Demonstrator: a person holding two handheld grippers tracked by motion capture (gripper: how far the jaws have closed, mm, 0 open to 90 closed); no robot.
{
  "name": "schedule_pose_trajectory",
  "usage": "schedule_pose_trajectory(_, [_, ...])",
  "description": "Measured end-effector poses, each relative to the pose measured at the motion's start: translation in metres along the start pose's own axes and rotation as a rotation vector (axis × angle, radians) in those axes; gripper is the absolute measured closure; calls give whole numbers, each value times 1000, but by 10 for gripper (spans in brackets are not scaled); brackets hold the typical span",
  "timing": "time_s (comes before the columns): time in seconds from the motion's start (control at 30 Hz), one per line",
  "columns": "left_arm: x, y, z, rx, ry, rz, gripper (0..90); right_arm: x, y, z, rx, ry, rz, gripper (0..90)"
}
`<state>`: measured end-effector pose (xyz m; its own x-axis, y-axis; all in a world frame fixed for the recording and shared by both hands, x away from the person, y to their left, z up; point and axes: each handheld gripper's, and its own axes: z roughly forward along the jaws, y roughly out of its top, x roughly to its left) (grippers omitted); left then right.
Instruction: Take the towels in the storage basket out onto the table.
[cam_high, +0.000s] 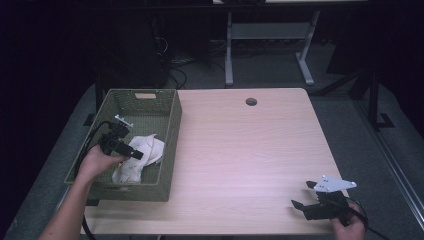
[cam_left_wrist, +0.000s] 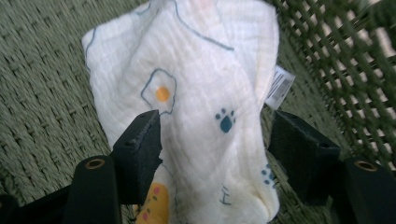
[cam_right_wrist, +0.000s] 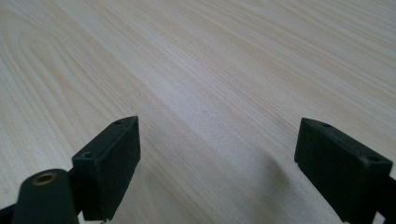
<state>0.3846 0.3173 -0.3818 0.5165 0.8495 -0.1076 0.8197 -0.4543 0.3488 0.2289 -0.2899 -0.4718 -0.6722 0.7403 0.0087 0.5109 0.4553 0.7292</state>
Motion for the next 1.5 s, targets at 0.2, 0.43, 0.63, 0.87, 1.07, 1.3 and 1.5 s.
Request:
schedule_pose_trajectory(0.2, [4, -3, 11, 47, 26, -14, 394, 0, 0, 0, 1, -1, -1, 140])
schedule_pose_trajectory(0.43, [8, -6, 18, 64, 4, -50, 502, 0, 0, 1, 1, -1, 0, 140])
schedule_pose_trajectory(0.63, [6, -6, 25, 110, 7, -24, 519, 0, -1, 1, 2, -1, 5, 140])
schedule_pose_trajectory(0.87, [6, -6, 35, 159, 11, -28, 540, -1, -1, 2, 3, -1, 2, 140])
schedule_pose_trajectory(1.07, [4, -6, 35, 169, 17, -35, 649, -3, -3, 2, 0, -2, 12, 140])
schedule_pose_trajectory(1.3, [7, -7, 25, 124, -3, -55, 725, -3, -3, 2, -4, -5, 9, 140])
schedule_pose_trajectory(1.5, [15, -10, 11, 49, -31, -85, 726, -3, -3, 2, -5, -8, 8, 140])
